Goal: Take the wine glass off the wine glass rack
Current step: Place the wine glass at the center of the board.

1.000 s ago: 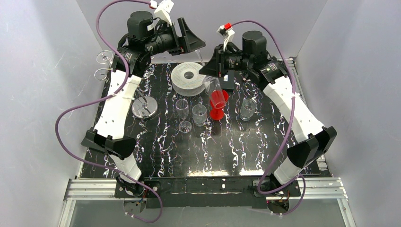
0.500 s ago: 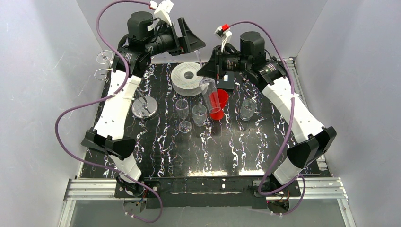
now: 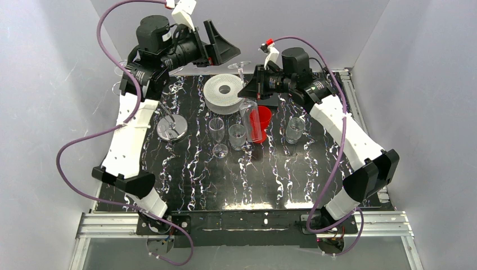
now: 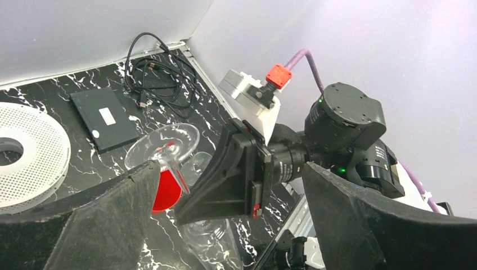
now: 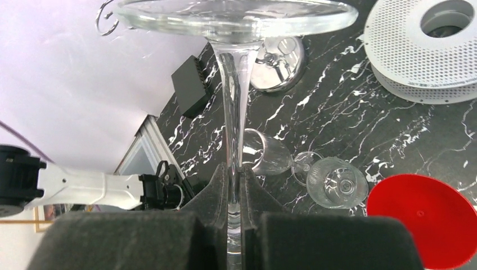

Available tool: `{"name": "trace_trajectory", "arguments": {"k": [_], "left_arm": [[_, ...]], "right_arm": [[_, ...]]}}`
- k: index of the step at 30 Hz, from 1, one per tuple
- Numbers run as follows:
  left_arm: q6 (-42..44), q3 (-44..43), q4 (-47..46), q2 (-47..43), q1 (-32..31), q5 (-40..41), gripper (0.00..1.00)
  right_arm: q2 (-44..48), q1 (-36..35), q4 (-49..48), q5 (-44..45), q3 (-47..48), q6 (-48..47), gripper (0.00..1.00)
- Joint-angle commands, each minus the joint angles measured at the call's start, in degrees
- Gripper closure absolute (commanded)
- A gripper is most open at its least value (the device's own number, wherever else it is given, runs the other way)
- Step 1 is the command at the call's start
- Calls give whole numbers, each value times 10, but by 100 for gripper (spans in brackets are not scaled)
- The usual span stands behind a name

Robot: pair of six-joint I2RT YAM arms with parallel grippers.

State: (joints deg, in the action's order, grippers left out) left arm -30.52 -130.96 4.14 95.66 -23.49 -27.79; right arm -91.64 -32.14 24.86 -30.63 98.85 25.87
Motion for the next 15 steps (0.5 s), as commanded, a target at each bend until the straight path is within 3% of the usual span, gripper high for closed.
{"name": "trace_trajectory", "arguments": {"k": [1,9,15], "left_arm": [[20,16,-38,-43,-4,-3,2],[57,55,-37,-71,-9,20,2],[92,71,-24,-84,-20,18,2]], "right_arm": [[36,7,-23,57,19,29,99],[-15,52,62,107,128,169,99],[-29,132,73,62,148,315,99]]}}
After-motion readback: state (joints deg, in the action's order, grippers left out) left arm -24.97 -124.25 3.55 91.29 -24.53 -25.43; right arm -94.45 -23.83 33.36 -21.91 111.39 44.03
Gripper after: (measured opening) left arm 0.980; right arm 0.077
